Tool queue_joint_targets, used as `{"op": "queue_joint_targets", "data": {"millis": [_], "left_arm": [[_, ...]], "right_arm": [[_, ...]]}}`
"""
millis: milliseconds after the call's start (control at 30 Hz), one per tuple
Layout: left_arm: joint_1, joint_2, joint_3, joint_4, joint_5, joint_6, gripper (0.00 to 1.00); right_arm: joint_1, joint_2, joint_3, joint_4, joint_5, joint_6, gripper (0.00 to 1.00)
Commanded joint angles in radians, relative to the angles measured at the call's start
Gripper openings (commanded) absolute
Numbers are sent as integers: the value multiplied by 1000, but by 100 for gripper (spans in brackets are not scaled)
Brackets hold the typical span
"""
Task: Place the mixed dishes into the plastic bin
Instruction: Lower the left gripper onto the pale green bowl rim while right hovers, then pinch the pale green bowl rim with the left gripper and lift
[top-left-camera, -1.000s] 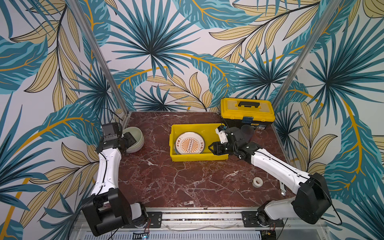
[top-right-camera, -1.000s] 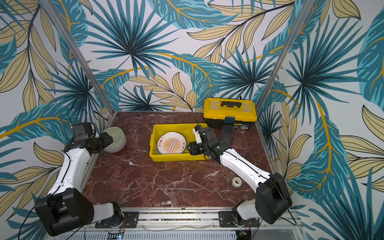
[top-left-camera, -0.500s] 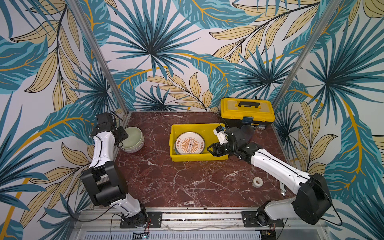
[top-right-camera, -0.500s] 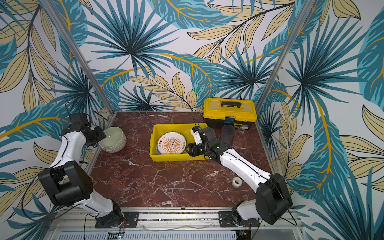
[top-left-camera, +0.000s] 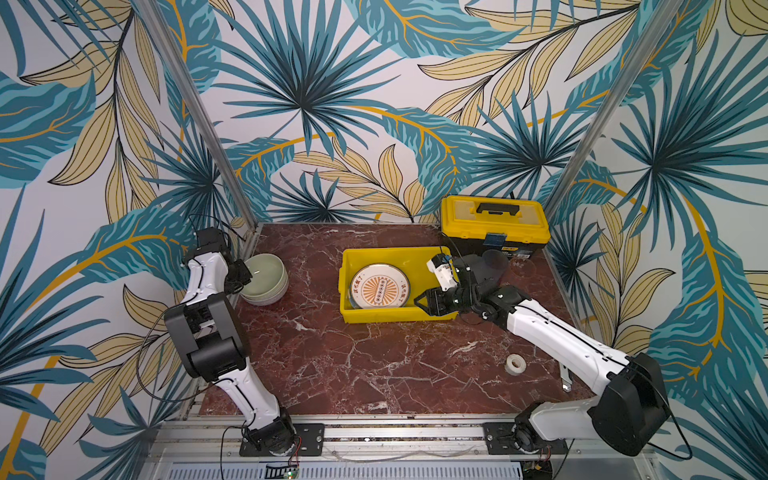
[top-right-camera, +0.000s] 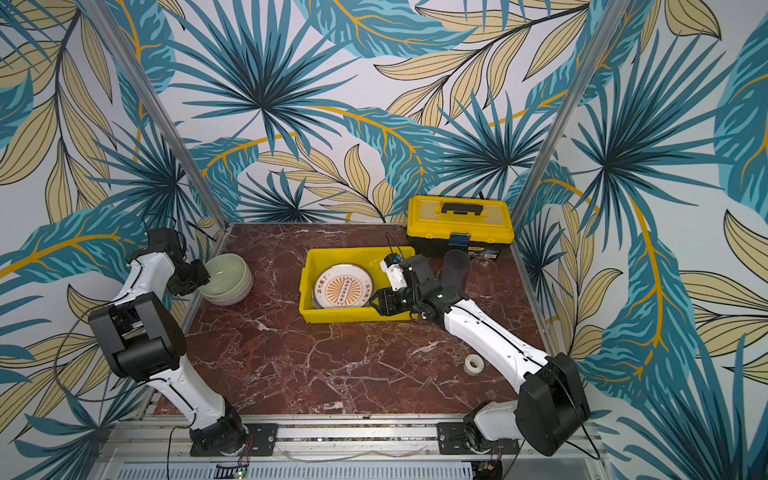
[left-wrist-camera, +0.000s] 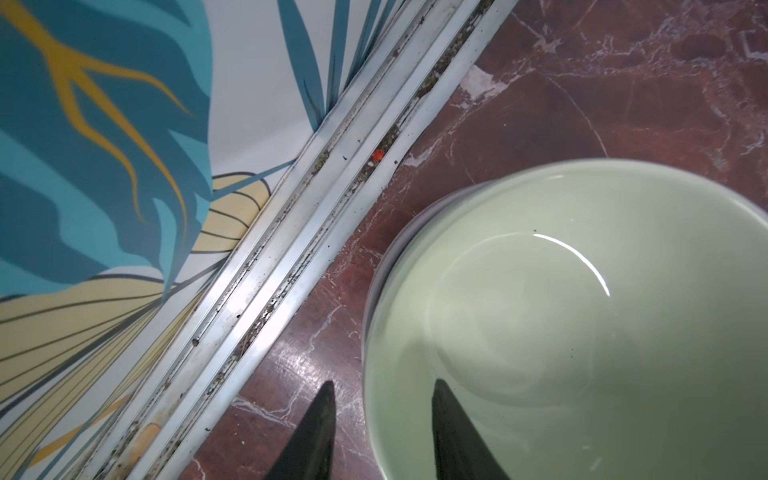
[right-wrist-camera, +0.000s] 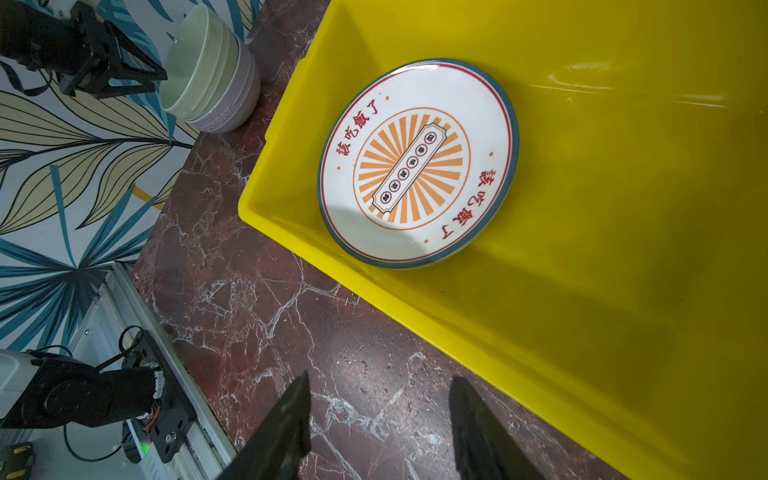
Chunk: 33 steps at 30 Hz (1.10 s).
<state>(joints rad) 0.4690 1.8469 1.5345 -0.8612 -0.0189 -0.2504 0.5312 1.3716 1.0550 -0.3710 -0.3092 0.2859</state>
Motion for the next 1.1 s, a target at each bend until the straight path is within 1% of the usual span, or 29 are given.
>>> {"op": "queue_joint_targets", "data": {"millis": [0, 67, 133, 200, 367, 600, 833, 1067], "left_arm": [[15, 20, 33, -13, -12, 11, 39], [17, 39, 35, -15, -8, 10, 39], [19, 58, 38, -14, 10, 5, 36], [20, 75, 42, -15, 25, 3, 30], [20, 88, 52, -20, 46, -1, 21], [20, 79, 50, -19, 62, 4, 18], [20, 73, 55, -19, 104, 3, 11], [20, 51, 53, -21, 122, 10, 10]], "right_arm": [[6, 10, 8, 23, -33, 32, 55], [6, 8, 2, 28, -37, 32, 55], [6, -1, -9, 27, -30, 25, 55], [6, -11, -19, 20, -16, 13, 56], [5, -29, -48, 29, -1, 15, 56], [6, -33, -80, 60, -9, 35, 56], [7, -32, -82, 70, -6, 42, 56], [6, -19, -81, 79, -14, 52, 56]]}}
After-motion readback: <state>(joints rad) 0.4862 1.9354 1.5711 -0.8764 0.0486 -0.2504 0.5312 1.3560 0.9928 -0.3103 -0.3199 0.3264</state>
